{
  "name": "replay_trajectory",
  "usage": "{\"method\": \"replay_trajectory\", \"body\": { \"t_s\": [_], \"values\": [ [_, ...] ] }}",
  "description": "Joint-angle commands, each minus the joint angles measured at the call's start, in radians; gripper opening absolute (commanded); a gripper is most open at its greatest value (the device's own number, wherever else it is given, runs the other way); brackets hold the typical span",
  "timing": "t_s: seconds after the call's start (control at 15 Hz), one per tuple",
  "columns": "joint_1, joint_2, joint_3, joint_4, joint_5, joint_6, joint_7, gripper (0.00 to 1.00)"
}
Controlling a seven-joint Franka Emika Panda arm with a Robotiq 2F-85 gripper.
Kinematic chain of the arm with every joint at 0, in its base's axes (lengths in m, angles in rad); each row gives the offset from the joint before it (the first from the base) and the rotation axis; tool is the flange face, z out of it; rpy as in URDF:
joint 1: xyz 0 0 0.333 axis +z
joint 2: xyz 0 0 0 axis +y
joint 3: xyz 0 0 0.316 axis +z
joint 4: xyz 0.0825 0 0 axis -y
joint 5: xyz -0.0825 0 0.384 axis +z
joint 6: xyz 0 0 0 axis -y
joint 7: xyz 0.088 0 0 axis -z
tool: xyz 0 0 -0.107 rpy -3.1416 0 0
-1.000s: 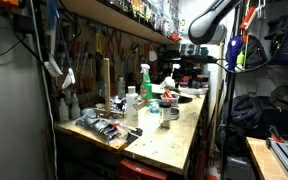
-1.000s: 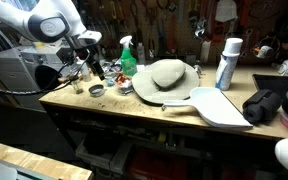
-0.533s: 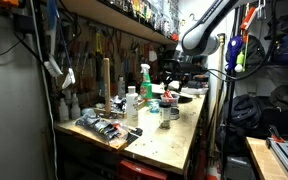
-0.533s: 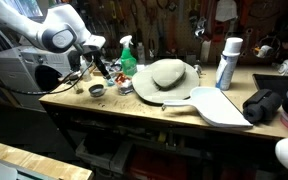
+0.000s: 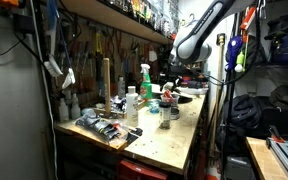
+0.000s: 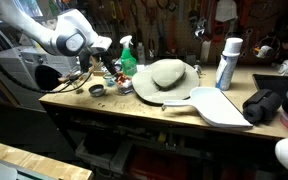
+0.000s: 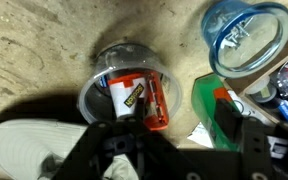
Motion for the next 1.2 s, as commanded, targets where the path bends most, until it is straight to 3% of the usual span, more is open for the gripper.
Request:
{"method": "replay_trajectory", "body": {
  "t_s": [0.0,0.07,0.13,0.2,0.47,0.53,0.73,0.8,0.87,1.0,1.13],
  "values": [
    [0.005,0.032,-0.027,0.014,-0.091,0.016,0.064,0.72],
    [0.005,0.032,-0.027,0.012,-0.095,0.020,0.060,0.68],
    [0.007,0.035,-0.031,0.011,-0.111,0.033,0.071,0.54],
    [0.008,0.036,-0.032,0.009,-0.117,0.051,0.075,0.47],
    [0.016,0.049,-0.045,0.011,-0.188,0.104,0.103,0.26],
    [0.019,0.053,-0.051,0.013,-0.214,0.110,0.117,0.10],
    [0.029,0.058,-0.067,0.018,-0.299,0.108,0.163,0.06],
    [0.032,0.058,-0.074,0.021,-0.330,0.103,0.182,0.13],
    [0.036,0.059,-0.083,0.025,-0.365,0.098,0.202,0.34],
    [0.044,0.058,-0.098,0.030,-0.433,0.091,0.245,0.39],
    [0.053,0.055,-0.115,0.036,-0.500,0.086,0.295,0.54]
  ]
}}
